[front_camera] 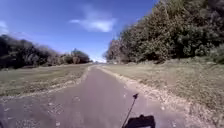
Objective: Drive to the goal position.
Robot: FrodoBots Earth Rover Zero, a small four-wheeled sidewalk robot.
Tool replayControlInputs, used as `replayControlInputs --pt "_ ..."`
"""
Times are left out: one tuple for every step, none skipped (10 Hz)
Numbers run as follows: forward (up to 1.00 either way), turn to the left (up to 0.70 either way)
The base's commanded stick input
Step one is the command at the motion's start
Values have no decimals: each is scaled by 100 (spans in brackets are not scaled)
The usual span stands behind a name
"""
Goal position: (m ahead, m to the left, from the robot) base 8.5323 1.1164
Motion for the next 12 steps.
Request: replayControlInputs --pt "50 19" --pt "50 38" --pt "50 48" --pt "50 23" --pt "50 0" --pt "50 0" --pt "50 5" --pt "50 11" --pt "50 9" --pt "50 4" --pt "50 0" --pt "50 0"
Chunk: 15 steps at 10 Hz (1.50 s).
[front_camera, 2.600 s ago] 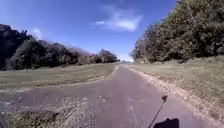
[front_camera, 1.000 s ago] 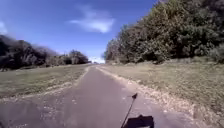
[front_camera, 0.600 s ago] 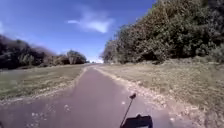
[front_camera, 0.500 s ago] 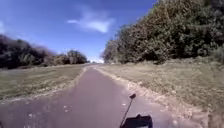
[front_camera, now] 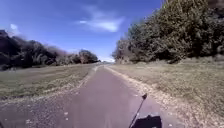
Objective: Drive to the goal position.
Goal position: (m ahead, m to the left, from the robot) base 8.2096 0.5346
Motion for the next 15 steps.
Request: replayControlInputs --pt "50 0" --pt "50 1" --pt "50 8" --pt "50 6" --pt "50 0" --pt "50 0" --pt "50 0" --pt "50 0" --pt "50 0" --pt "50 0" --pt "50 0" --pt "50 0" --pt "50 0" --pt "50 0" --pt "50 0"
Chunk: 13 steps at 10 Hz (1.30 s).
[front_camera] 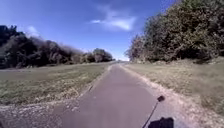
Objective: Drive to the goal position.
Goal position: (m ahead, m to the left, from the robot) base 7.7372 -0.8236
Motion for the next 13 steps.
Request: replayControlInputs --pt "50 0" --pt "50 0" --pt "50 0" --pt "50 0" --pt "50 0" --pt "50 0" --pt "50 0" --pt "50 0" --pt "50 0" --pt "50 0" --pt "50 0" --pt "50 0" --pt "50 0"
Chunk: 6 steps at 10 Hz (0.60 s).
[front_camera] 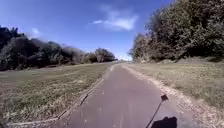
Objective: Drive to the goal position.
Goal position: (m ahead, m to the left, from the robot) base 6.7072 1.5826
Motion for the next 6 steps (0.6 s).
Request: replayControlInputs --pt "50 0" --pt "50 0" --pt "50 0" --pt "50 0" --pt "50 0" --pt "50 0"
